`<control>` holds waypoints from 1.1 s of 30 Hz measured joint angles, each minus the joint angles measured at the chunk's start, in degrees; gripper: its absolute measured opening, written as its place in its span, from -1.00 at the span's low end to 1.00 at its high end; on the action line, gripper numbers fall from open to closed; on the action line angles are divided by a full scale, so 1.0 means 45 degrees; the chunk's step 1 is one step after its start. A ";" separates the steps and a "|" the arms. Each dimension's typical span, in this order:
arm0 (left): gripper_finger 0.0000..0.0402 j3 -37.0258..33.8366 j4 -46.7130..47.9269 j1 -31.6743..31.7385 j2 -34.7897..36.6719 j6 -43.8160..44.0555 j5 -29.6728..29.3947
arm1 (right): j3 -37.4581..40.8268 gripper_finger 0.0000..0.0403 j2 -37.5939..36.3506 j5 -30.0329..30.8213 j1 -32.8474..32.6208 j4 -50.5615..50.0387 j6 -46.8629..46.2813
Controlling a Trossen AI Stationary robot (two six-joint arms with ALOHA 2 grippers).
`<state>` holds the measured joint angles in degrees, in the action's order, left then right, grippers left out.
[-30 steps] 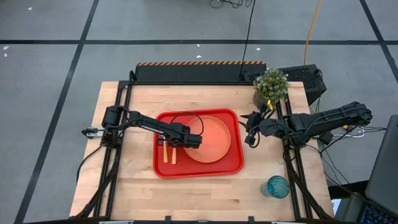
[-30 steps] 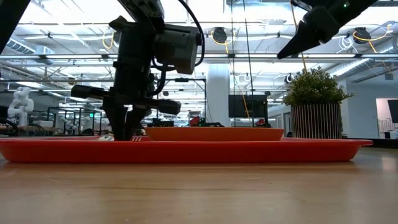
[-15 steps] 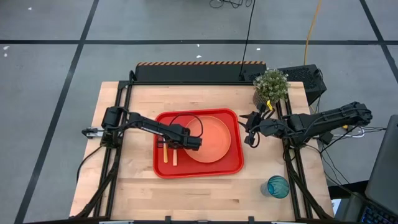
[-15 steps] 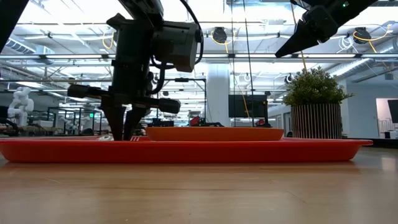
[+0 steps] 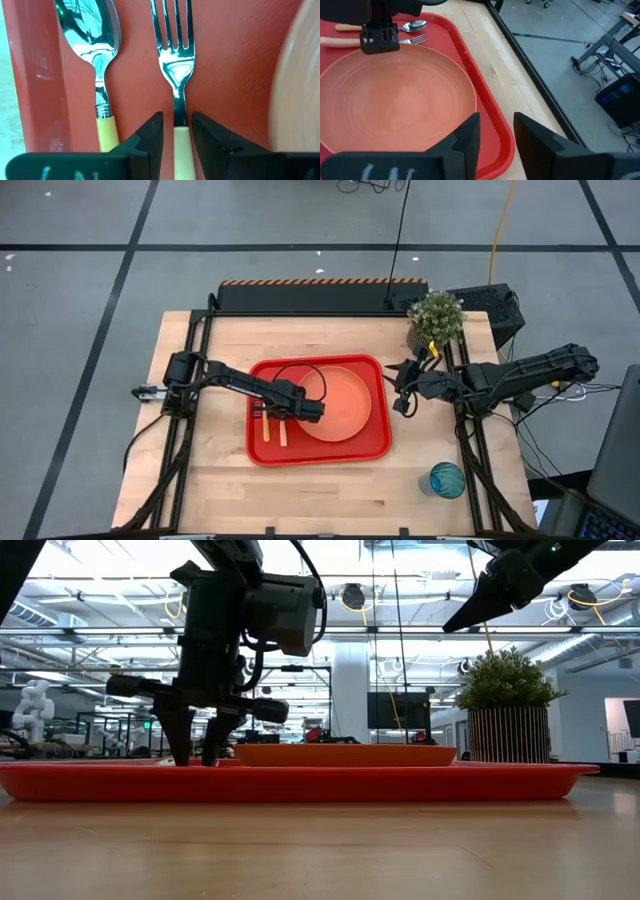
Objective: Pick and place plate/cup/fork/spoon on tray
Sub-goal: Adjust the light orange fork on the orange serving tray, then adjust the light orange plate on the orange serving tray
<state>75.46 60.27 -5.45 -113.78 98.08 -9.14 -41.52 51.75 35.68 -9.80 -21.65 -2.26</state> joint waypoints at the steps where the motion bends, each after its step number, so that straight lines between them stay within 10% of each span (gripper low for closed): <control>1: -0.46 0.0000 0.0053 0.0000 0.0000 0.0000 -0.0041 | 0.0000 -0.46 0.0000 0.0000 0.0000 -0.0004 0.0000; 33: -0.45 0.0068 0.0774 -0.0248 0.1473 0.0371 -0.1489 | 0.0000 -0.46 0.0005 0.0000 0.0000 -0.0010 0.0024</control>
<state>75.77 63.75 -6.57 -107.15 99.75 -15.85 -41.52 51.77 35.68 -9.80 -21.69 -2.15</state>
